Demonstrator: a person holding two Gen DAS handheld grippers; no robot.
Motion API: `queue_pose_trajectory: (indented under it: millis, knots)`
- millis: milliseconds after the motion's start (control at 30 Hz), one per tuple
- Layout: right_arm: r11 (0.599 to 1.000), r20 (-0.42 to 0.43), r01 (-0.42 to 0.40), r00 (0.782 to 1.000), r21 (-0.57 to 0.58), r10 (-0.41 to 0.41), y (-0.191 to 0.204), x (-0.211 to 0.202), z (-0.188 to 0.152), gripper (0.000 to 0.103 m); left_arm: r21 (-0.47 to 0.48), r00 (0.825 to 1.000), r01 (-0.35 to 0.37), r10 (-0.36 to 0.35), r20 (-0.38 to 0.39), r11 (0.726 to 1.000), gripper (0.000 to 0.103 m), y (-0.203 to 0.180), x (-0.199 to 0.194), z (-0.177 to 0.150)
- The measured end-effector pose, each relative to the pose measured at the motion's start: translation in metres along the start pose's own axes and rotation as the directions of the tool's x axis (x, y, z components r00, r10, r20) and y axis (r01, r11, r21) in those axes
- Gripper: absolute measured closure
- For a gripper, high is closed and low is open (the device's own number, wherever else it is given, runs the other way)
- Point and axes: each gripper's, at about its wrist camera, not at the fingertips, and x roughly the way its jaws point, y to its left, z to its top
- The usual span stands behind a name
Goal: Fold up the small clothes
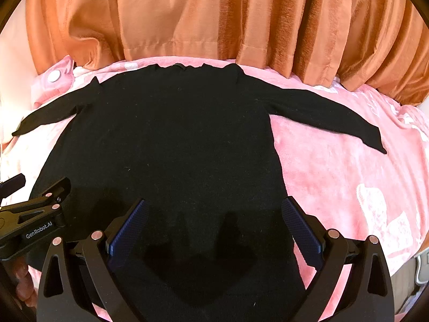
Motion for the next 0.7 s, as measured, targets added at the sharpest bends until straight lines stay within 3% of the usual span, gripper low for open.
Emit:
queue_pose_trajectory:
  millis: [700]
  knots:
    - [1.0, -0.004, 0.001, 1.0, -0.002, -0.001, 0.0017, 0.0021, -0.002, 0.005, -0.001, 1.0, 0.001, -0.001, -0.001, 1.0, 0.005, 0.0017, -0.0003, -0.0011]
